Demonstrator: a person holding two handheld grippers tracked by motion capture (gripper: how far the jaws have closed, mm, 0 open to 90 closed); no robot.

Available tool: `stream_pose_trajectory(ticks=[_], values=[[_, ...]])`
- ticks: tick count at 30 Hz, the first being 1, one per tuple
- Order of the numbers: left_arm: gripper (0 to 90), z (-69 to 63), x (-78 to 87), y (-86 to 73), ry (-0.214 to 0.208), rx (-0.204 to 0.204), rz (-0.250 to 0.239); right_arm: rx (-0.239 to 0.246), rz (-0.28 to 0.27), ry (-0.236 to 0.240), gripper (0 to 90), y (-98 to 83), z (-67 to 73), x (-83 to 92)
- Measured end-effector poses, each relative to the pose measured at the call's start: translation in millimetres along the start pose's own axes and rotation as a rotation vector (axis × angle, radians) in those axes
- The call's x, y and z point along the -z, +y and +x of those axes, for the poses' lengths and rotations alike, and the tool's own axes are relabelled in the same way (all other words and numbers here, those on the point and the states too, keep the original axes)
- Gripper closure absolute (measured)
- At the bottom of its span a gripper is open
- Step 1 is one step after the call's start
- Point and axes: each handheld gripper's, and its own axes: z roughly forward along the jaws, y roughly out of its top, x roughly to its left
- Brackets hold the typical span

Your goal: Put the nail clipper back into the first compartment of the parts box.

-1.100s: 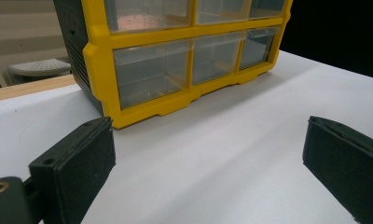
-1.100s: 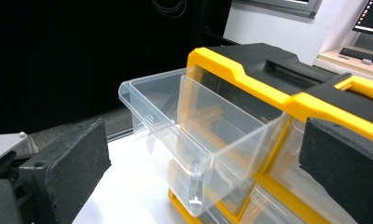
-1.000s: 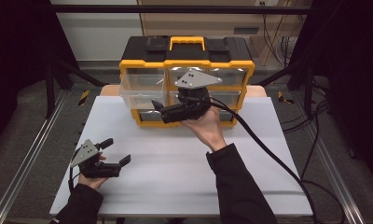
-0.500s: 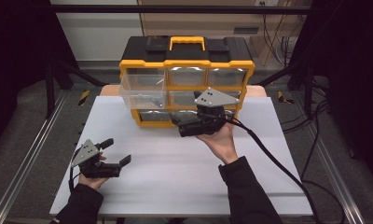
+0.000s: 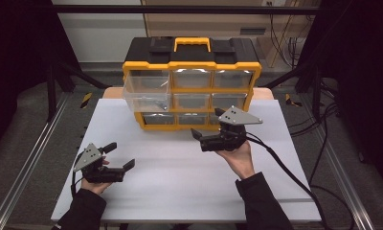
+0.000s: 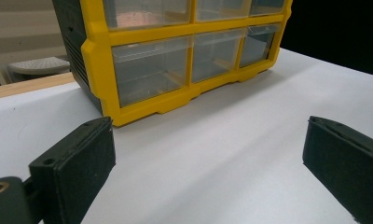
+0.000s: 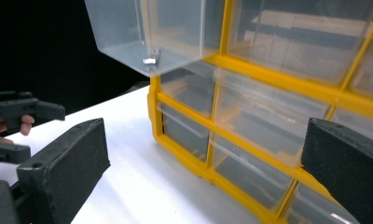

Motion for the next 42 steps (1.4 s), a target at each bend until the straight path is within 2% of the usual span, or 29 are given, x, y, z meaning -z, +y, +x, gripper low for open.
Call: stream_pose_trajectory(ticks=[13,19,27,34,42], values=[[2.2,-0.3,-0.5,-0.5,-0.003,-0.003,0.006,-0.026,0.036,-0.019,0.8,-41.5,-11.8,14.3],[2.2,-0.5,-0.9,-0.8,-0.005,-0.002,0.006,-0.02,0.036,-0.028,0.8,-64.8,-18.9,23.0],[2.2,-0.4,-0.4,-0.7,-0.004,-0.003,0.005,-0.039,0.023,-0.017,0.8,-90.1,-27.7,38.7],[2.2,-1.5,-0.9,-0.6,-0.007,-0.006,0.006,-0.071,0.042,-0.007,0.8,-115.4,-35.2,49.5],[2.2,-2.5,-2.3,-0.8,-0.008,-0.007,0.01,-0.098,0.041,-0.005,0.9,-134.4,-41.2,60.6]])
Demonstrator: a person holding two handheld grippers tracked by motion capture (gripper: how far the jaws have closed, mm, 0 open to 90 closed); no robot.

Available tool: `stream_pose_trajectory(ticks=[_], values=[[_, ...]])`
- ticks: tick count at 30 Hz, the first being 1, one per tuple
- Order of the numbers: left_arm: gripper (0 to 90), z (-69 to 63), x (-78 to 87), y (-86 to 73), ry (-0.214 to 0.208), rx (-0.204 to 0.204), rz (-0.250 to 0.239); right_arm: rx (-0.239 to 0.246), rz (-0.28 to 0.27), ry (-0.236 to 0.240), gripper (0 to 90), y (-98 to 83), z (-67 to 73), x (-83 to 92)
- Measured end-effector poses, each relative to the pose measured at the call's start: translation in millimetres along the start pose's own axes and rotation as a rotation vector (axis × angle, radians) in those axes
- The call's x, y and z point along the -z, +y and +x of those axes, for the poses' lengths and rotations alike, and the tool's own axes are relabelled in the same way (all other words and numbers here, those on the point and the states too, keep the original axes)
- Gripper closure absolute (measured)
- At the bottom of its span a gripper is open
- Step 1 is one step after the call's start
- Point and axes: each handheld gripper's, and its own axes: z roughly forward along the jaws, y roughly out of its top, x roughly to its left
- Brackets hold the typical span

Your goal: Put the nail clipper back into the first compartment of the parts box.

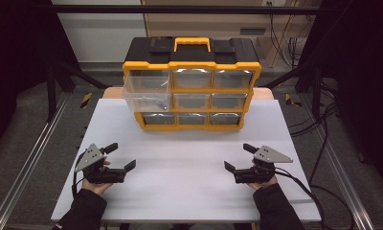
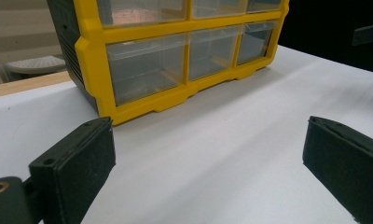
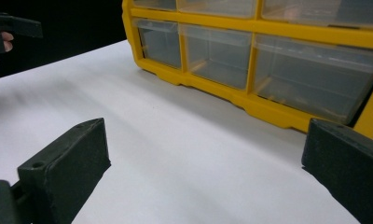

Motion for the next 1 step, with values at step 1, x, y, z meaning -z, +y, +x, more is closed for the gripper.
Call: stream_pose_trajectory(ticks=[1], values=[[2.2,-0.4,-0.5,-0.1,0.0,-0.001,0.002,-0.001,0.004,-0.004,0.9,-1.4,-0.6,0.6]])
